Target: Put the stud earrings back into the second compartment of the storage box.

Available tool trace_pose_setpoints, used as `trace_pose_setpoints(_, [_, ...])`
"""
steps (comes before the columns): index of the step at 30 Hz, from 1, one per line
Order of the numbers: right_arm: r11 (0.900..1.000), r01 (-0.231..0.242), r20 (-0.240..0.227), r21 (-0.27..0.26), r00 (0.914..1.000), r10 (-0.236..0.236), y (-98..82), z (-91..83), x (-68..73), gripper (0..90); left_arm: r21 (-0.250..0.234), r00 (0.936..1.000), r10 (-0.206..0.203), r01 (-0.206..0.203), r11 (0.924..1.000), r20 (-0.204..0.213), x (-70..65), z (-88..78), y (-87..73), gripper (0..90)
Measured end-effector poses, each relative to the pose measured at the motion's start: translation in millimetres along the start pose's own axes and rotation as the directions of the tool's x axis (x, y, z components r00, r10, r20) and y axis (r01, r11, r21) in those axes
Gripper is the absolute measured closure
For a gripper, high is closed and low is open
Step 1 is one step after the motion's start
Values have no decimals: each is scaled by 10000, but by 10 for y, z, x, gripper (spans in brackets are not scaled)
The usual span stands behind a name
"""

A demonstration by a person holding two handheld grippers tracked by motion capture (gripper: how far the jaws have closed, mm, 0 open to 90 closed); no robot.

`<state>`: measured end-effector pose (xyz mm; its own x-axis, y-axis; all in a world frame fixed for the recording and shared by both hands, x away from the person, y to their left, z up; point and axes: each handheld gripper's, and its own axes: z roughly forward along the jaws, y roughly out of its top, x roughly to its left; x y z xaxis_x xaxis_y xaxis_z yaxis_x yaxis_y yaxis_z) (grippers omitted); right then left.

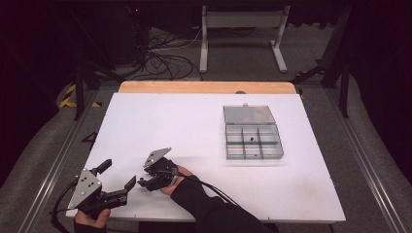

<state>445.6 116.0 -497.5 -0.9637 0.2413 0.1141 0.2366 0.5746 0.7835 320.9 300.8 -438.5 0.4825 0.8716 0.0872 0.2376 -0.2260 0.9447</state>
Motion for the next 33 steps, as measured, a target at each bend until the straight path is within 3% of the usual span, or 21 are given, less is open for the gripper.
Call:
trace_pose_setpoints(11, [9989,330,123,319,9994,-334,40,67,40,578,-11,10000,-43,42,10000,-77,19,-6,-4,83])
trace_pose_setpoints(20, [9953,880,777,411,9928,-910,49,94,104,678,-2,9999,-12,11,10000,-133,31,-17,-1,83])
trace_pose_setpoints(26, [9927,1122,733,440,9906,-1152,51,100,126,814,16,9999,-57,57,10000,-103,28,-10,-3,83])
trace_pose_setpoints(33, [9929,1094,732,474,9909,-1127,55,85,127,824,-8,9999,-78,78,10000,-106,34,-11,-4,83])
